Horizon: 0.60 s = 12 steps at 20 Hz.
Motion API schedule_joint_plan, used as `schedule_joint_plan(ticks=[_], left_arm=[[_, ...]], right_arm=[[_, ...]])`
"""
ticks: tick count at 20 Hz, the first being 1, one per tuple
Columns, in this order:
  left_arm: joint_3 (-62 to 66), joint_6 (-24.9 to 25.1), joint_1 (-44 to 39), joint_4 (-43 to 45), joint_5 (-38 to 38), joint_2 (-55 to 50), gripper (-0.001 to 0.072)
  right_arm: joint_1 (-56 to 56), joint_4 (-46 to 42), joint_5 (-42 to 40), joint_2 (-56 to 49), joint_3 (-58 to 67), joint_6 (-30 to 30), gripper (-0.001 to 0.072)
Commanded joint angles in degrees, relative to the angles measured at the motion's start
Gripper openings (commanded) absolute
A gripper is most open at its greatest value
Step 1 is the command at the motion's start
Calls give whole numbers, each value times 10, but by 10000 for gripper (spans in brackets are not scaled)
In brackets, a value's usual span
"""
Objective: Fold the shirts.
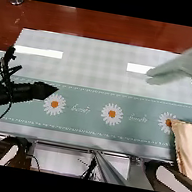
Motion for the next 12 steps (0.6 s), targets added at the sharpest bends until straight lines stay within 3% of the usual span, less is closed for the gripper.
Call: schedule_joint_plan(ticks=[1,6,12], left_arm=[[0,0,0,0,2,0,22],[0,0,0,0,20,0,22],[0,0,0,0,21,0,22]], right_arm=[[-146,-57,102,45,0,2,20],[-271,-129,103,149,-137,5,21],[-345,-350,101,303,-328,14,21]])
